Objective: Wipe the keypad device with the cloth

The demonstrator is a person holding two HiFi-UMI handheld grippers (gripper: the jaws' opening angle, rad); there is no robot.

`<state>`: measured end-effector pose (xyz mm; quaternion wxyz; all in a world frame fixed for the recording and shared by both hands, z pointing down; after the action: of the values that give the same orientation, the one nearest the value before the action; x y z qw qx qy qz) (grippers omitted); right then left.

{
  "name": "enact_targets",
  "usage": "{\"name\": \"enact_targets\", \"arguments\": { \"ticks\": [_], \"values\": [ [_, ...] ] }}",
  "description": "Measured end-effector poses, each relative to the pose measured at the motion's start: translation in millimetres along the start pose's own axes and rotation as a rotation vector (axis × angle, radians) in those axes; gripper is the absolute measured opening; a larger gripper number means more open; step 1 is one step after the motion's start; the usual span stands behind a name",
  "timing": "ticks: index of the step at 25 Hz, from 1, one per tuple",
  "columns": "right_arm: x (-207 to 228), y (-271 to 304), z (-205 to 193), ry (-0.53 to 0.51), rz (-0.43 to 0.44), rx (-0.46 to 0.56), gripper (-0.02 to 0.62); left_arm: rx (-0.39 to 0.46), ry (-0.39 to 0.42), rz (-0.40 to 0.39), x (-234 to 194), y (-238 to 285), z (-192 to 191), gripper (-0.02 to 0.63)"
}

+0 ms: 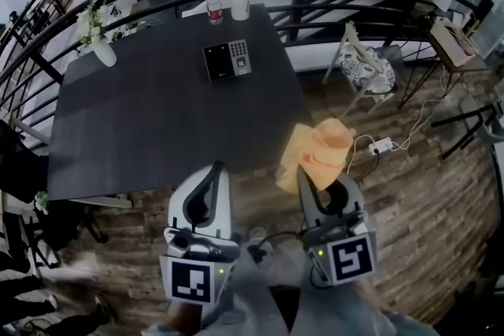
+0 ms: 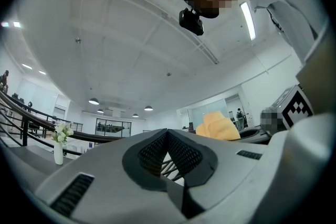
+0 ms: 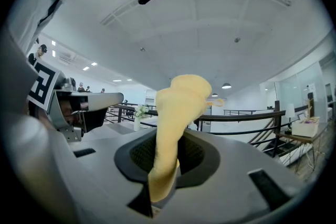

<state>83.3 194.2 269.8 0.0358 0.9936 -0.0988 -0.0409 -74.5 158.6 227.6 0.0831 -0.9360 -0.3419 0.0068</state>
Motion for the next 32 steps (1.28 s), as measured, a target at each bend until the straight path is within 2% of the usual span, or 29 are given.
{"name": "enact_targets", "arguments": {
  "ticks": [9, 19, 32],
  "values": [
    [-3, 19, 1, -0.009, 0.011, -0.008, 0.071, 0.001, -0.003, 0.014, -17, 5, -3, 0.012],
    [-1, 51, 5, -0.02, 0.068, 0.002, 0.071, 0.004, -0.013, 0.08, -35, 16, -4, 0.012],
    [40, 128, -3, 0.0, 0.152, -0.029, 0.071, -0.04, -0.011, 0.152, -60, 84, -24, 0.012]
  ]
}}
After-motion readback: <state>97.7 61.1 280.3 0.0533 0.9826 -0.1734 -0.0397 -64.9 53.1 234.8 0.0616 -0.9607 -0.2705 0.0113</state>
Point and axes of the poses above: the fingertips, and each gripper's own axes: y forward along the fingers, x to its right, z out of its top, the point moved 4 cm from there along -y, backward along the fingers
